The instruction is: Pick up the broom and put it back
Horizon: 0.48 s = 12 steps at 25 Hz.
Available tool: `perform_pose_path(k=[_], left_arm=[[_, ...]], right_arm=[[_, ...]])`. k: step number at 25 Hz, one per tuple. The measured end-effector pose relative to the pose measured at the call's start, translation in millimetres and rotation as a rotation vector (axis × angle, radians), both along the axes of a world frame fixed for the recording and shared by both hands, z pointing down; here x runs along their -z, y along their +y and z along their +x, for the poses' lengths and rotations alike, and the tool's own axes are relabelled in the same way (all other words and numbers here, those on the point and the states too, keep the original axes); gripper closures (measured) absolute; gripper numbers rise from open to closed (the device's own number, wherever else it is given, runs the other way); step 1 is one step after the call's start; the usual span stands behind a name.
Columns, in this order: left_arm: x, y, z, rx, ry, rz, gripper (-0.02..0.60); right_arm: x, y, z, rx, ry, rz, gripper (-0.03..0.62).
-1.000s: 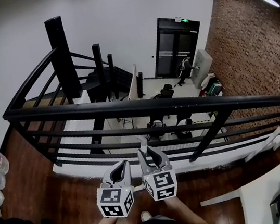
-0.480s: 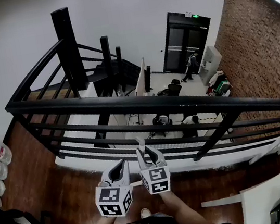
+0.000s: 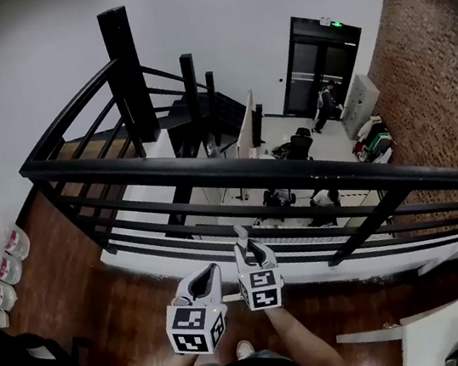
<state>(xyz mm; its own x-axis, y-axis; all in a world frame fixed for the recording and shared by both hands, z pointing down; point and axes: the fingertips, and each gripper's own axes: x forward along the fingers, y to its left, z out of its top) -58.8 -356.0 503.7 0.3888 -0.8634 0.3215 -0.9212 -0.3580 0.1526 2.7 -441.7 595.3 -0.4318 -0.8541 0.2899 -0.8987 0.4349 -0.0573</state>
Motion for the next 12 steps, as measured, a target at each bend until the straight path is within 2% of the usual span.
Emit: perform_pose_path(k=[12], left_arm=[[-11.4,-26.6,12.7,-0.019,-0.011,-0.034,0.577]], right_arm=[[-10.4,-49.8,5.7,-0.034,-0.011,-0.026,0.505]])
